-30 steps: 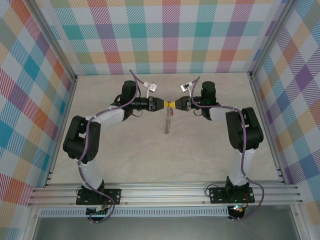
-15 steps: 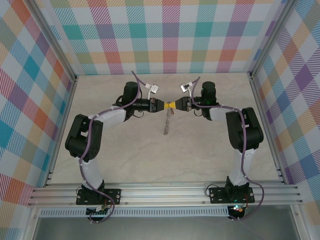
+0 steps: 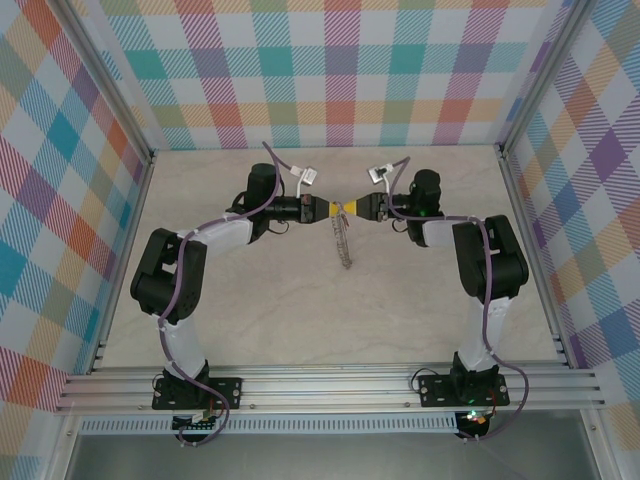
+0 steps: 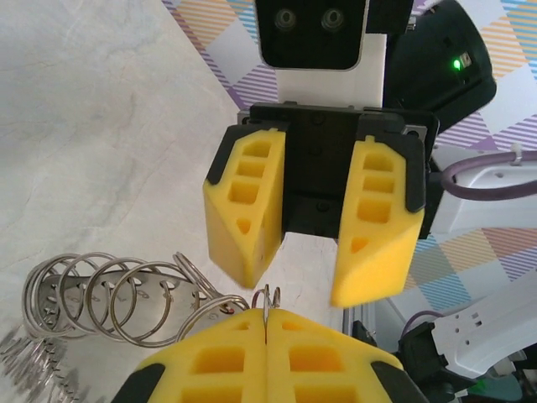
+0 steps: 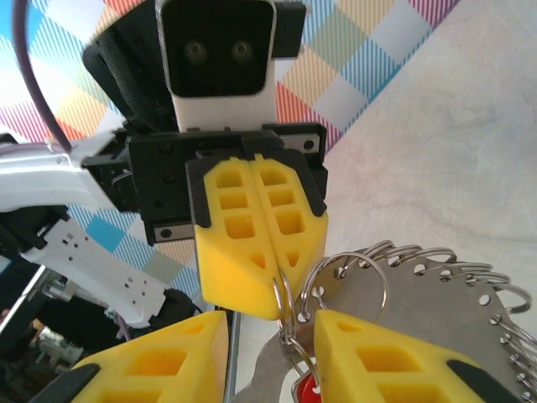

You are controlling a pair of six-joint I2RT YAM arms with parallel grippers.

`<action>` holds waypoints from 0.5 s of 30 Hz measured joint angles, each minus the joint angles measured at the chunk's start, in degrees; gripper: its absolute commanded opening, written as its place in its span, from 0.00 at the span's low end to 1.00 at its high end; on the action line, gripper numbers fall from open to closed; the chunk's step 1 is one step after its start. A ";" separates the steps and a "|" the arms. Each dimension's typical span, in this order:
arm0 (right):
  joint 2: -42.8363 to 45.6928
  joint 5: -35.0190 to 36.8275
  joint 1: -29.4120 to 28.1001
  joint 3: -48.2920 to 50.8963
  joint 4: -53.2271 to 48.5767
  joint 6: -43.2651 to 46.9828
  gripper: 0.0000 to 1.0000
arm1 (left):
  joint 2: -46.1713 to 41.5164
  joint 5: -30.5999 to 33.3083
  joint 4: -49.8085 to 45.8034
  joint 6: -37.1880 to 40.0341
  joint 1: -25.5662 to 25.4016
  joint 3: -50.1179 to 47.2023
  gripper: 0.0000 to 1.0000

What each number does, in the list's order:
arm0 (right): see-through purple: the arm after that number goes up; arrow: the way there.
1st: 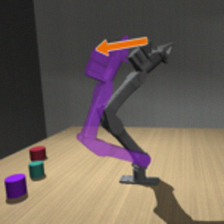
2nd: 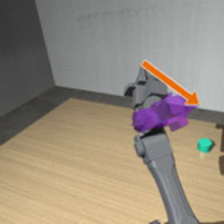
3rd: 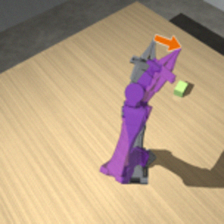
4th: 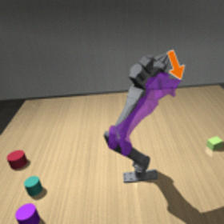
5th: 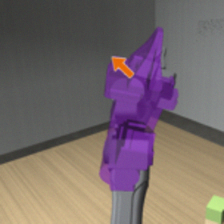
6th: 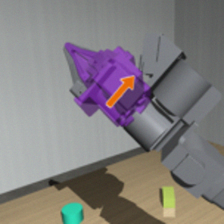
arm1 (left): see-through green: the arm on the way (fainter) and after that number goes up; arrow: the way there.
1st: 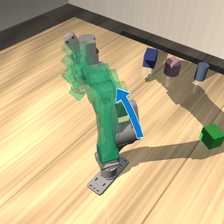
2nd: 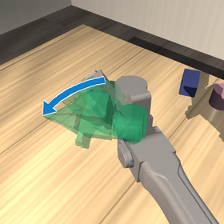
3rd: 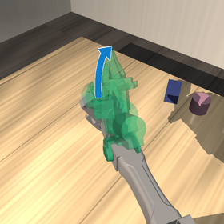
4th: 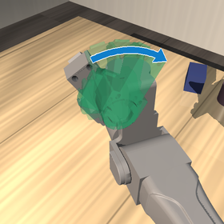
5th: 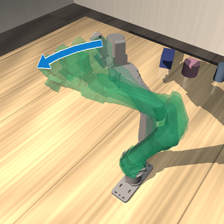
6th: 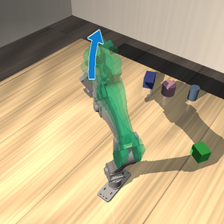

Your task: Put the keys on the keyring

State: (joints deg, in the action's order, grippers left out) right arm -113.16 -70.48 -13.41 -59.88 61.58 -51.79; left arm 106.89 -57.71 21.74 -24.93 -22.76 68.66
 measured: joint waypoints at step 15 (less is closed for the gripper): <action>-0.48 8.83 -2.49 7.82 14.73 -10.38 0.34 | -1.20 0.35 1.36 -1.25 -0.04 -1.14 0.00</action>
State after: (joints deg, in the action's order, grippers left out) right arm -113.65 -61.65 -15.90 -52.05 76.31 -62.17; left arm 105.69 -57.36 23.09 -26.17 -22.81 67.53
